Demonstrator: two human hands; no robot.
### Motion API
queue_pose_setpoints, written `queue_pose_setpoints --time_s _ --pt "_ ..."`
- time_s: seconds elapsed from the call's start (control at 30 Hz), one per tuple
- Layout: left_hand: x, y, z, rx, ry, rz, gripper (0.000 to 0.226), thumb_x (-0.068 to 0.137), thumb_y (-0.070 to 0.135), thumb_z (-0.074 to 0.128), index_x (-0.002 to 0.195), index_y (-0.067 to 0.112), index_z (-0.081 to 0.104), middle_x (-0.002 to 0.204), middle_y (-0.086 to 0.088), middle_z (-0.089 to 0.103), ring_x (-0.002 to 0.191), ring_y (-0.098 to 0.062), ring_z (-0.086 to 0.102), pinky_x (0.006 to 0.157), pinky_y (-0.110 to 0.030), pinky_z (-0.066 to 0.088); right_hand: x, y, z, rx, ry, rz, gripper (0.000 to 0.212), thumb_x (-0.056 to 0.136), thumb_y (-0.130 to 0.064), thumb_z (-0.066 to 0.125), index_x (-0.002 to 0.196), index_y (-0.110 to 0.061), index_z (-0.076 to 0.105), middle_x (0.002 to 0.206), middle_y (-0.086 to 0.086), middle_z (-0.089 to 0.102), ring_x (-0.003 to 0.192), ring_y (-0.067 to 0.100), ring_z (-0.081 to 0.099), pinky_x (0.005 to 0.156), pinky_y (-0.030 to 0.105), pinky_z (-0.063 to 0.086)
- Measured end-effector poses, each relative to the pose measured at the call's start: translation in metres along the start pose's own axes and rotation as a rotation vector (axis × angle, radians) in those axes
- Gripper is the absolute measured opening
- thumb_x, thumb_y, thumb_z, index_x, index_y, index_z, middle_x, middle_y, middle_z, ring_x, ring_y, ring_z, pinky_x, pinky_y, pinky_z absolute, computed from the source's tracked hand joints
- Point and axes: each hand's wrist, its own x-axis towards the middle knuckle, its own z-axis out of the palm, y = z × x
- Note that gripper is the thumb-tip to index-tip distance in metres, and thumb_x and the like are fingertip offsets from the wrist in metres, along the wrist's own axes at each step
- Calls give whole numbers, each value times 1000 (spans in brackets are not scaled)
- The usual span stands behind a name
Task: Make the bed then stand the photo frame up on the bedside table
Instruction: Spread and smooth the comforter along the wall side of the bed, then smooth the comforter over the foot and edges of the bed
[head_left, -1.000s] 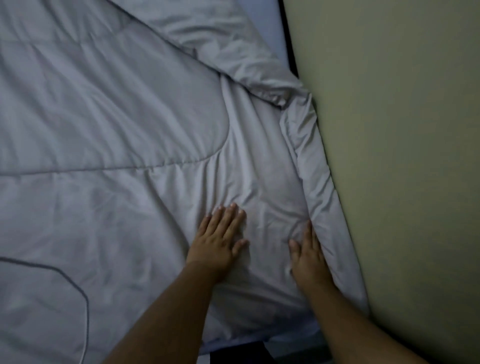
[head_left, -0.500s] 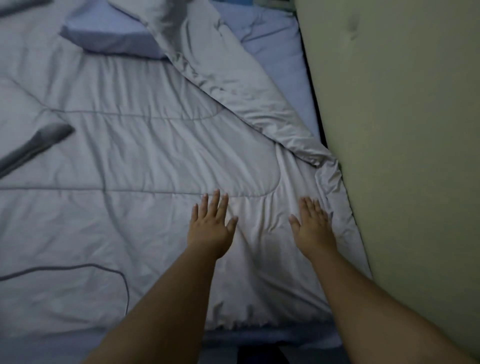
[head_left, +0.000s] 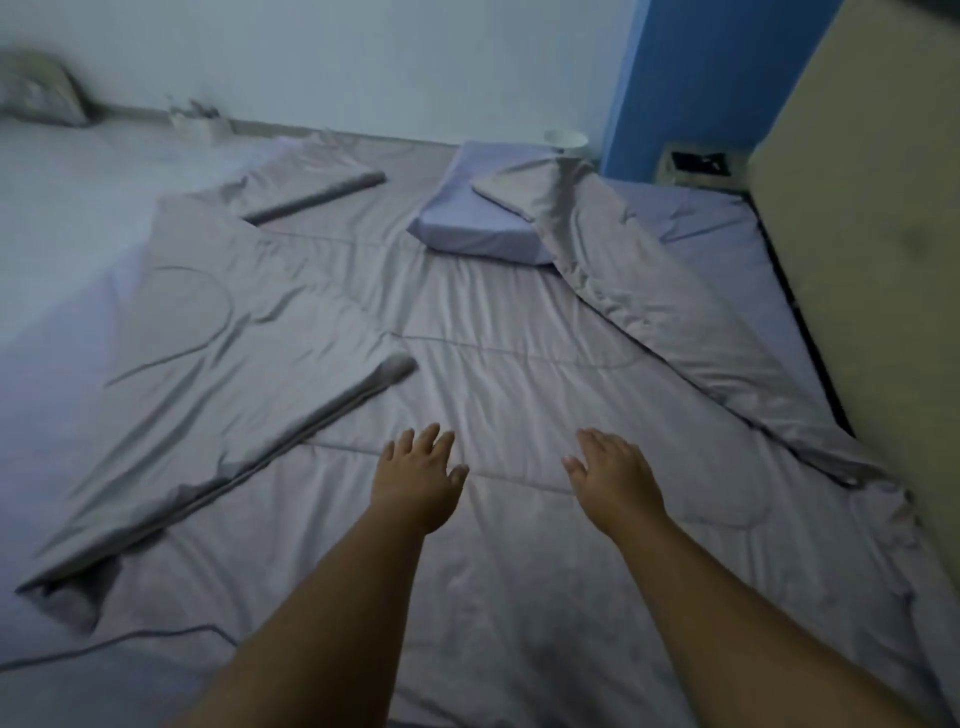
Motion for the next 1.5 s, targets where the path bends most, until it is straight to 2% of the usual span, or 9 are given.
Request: queue_pose_setpoints --time_s 0.1,0.17,0.4,0.7,0.8,0.97,1.17,1.3,1.5 --pt "0 -37 -24 24 13 -31 58 97 50 26 149 24 23 158 0 23 145 -26 19 118 -42 20 22 -60 -16 -17 -44 -74 45 99 -39 35 131 -13 52 133 10 56 117 28 52 99 33 39" --pt "1 -64 -38 37 -10 -59 56 97 50 28 146 23 33 153 -2 33 140 -27 29 113 -42 28 29 -103 -23 -72 -106 -118 43 99 -38 31 122 -14 58 123 12 60 108 30 55 92 33 43" --pt "17 -173 -78 63 -216 -110 49 98 48 30 137 24 47 143 -5 48 129 -25 46 106 -41 40 56 -244 -7 -193 -343 -183 43 98 -40 31 130 -19 52 134 9 53 116 28 53 95 37 42" --pt "47 -364 -105 225 -460 -11 50 100 42 34 140 14 44 147 -11 42 133 -29 42 111 -40 35 87 -411 55 -203 -553 -147 40 97 -34 39 129 -15 53 137 11 50 121 28 49 97 36 41" --pt "53 -401 -125 240 -471 -8 51 101 42 32 143 14 40 150 -11 38 136 -28 39 111 -39 32 100 -449 60 -183 -551 -150 41 96 -36 41 128 -14 53 137 12 50 121 30 50 97 37 41" --pt "70 -437 -139 129 -360 15 49 98 46 35 142 25 42 148 -7 41 135 -25 40 110 -39 33 132 -501 68 -200 -506 -147 41 96 -33 39 128 -11 52 136 14 50 120 31 50 101 41 42" --pt "83 -506 -153 160 -467 82 49 98 43 36 142 24 42 148 -9 40 134 -26 40 111 -40 33 148 -568 103 -211 -575 -109 42 97 -36 38 130 -13 51 135 11 50 118 29 51 99 40 43" --pt "119 -580 -161 176 -437 175 49 99 43 35 143 23 40 147 -9 42 134 -26 40 111 -38 33 166 -629 122 -154 -541 -13 41 99 -32 36 132 -13 50 136 11 48 119 29 50 100 40 43" --pt "142 -679 -177 295 -516 288 50 99 44 34 144 22 39 149 -9 39 136 -26 39 112 -39 32 166 -716 150 -74 -472 149 40 99 -30 34 132 -16 49 137 8 49 119 27 51 96 38 43"
